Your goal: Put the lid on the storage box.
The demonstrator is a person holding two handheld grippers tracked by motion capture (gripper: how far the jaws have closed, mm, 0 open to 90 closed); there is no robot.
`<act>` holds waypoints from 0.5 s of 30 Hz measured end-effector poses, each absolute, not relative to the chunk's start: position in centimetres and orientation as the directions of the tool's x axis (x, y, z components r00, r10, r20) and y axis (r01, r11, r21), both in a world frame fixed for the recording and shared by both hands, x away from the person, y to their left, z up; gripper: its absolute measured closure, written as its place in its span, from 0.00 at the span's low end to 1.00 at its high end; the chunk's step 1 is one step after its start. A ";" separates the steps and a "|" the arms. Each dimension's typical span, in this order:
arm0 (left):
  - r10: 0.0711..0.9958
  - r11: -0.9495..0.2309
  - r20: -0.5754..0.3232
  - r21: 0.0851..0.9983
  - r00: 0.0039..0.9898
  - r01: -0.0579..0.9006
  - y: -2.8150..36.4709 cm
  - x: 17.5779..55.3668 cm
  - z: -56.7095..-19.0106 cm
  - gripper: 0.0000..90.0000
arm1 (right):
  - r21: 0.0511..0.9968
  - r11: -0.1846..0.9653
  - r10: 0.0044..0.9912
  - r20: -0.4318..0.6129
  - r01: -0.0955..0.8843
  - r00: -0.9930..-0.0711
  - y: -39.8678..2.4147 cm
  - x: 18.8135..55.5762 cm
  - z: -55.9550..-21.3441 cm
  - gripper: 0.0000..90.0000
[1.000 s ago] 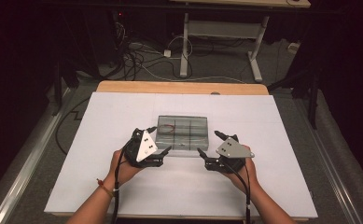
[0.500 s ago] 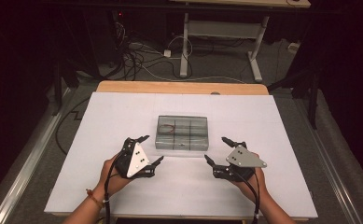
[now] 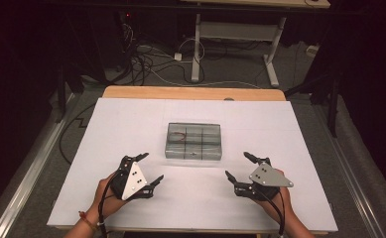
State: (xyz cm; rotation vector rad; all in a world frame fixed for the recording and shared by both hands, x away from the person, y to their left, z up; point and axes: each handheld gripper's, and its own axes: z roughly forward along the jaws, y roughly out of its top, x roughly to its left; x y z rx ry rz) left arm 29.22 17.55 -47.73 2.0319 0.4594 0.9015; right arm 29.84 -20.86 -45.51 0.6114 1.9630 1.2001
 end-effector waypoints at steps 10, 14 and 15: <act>0.620 -0.571 0.386 0.819 0.683 0.056 19.3 27.9 -49.4 0.22 | 0.885 0.463 0.731 -0.346 0.055 -0.588 -22.6 29.2 -46.8 0.22; 0.602 -0.616 0.418 0.785 0.680 0.063 20.3 27.5 -49.8 0.22 | 0.891 0.450 0.745 -0.335 0.064 -0.576 -23.3 28.7 -47.3 0.22; 0.605 -0.619 0.417 0.782 0.679 0.071 20.5 27.3 -50.0 0.21 | 0.891 0.449 0.748 -0.332 0.069 -0.575 -23.5 28.6 -47.4 0.22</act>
